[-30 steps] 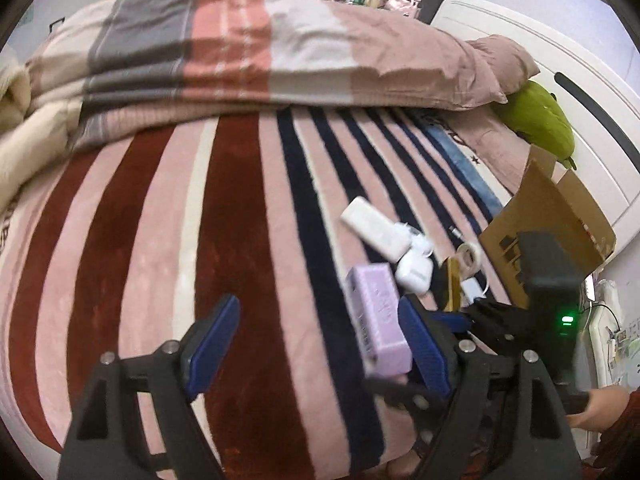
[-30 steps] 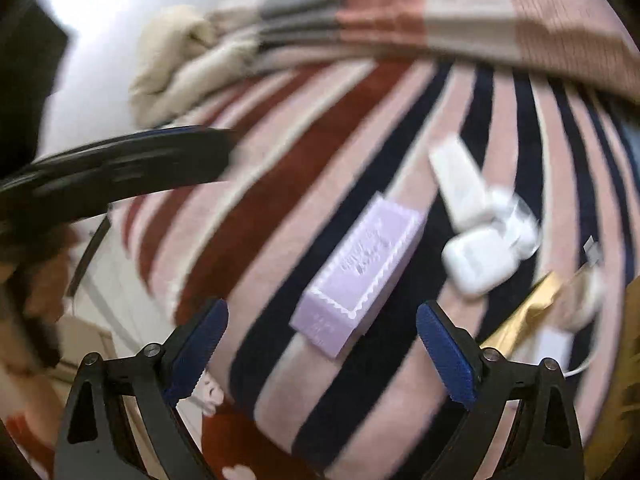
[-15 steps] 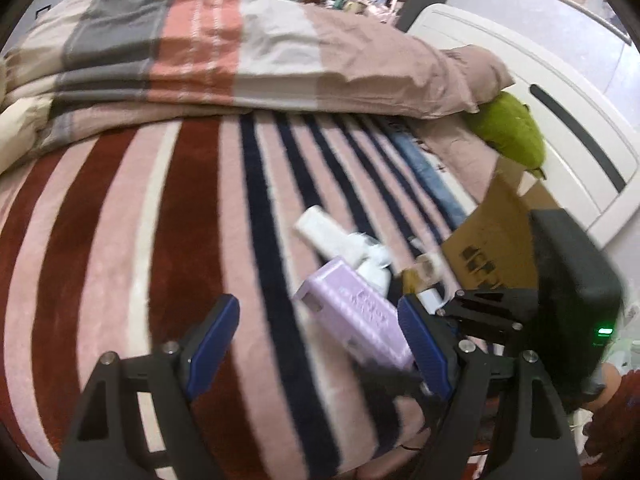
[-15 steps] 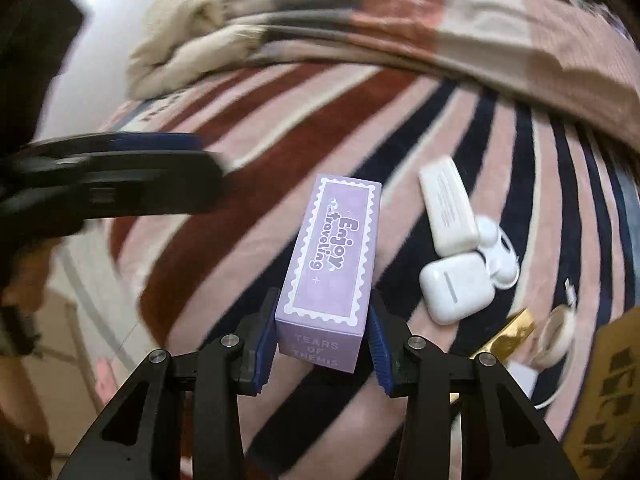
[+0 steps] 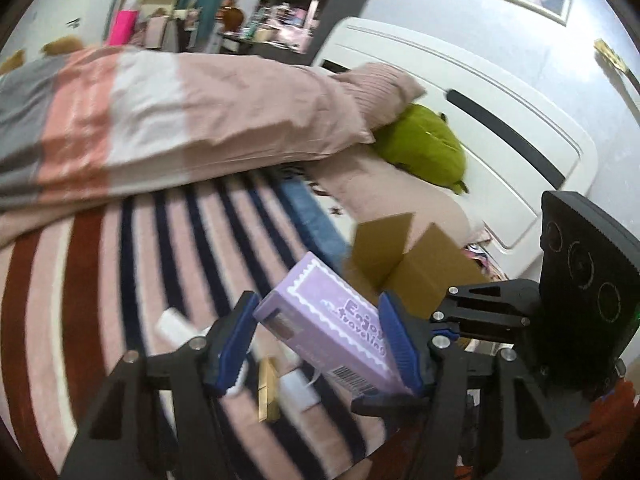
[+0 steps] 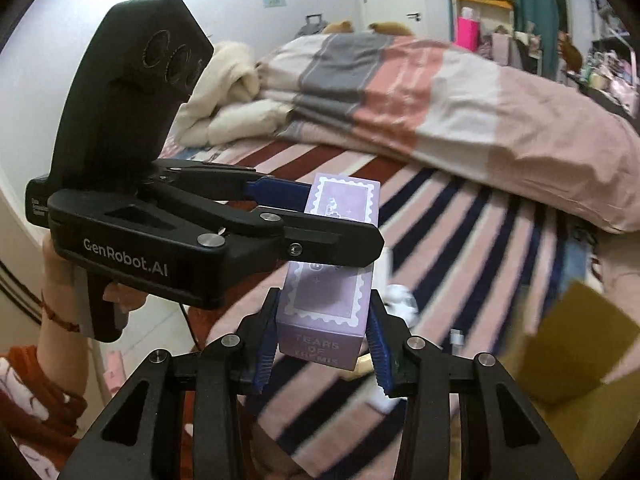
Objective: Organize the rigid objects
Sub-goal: 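Carry the lilac box into the cardboard box and release it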
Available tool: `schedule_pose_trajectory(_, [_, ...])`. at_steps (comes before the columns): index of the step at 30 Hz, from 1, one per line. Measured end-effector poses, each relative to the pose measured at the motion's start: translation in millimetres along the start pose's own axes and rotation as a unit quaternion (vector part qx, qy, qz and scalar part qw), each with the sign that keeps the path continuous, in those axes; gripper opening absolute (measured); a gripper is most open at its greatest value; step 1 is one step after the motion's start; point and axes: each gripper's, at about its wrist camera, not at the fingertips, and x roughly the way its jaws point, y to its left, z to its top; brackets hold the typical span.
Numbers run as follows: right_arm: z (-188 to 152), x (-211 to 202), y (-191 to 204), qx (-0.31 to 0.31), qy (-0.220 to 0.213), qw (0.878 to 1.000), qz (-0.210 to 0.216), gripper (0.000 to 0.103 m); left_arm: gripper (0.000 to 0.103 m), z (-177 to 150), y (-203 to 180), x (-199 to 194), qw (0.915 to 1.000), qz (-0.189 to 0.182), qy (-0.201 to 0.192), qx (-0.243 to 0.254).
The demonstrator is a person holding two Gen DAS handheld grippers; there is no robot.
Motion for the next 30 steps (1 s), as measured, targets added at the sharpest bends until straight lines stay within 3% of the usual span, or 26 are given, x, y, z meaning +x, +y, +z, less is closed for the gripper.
schedule_pose_trajectory(10, [-39,-53,-90,0.064,0.05,0.995,-0.056,0.035,0.059,32,-79,99,0.9954,-0.051,0.077,0.024])
schedule_pose_trajectory(12, [-48,-52,-106,0.079,0.065,0.993,-0.062,0.035,0.059,33,-85,116,0.9944,-0.047,0.092,0.022])
schedule_pose_trajectory(16, [-59,-45,-122,0.088,0.083,0.989,-0.085,0.035,0.069,30,-92,132,0.9932,-0.012,0.111,0.03])
schedule_pose_trajectory(17, [-62,-43,-125,0.092,0.087,0.988,-0.088,0.037,0.072,29,-91,132,0.9932,-0.013,0.112,0.031])
schedule_pose_trajectory(20, [-68,-39,-126,0.092,0.088,0.987,-0.1,0.061,0.075,28,-89,121,0.9943,-0.001,0.1,0.035])
schedule_pose_trajectory(25, [-62,-46,-113,0.088,0.066,0.989,-0.1,0.065,0.075,29,-73,84,0.9969,0.024,0.068,0.032])
schedule_pose_trajectory(30, [-40,-51,-72,0.044,0.026,0.993,-0.106,0.084,0.076,24,-40,30,0.9973,0.065,0.026,0.02])
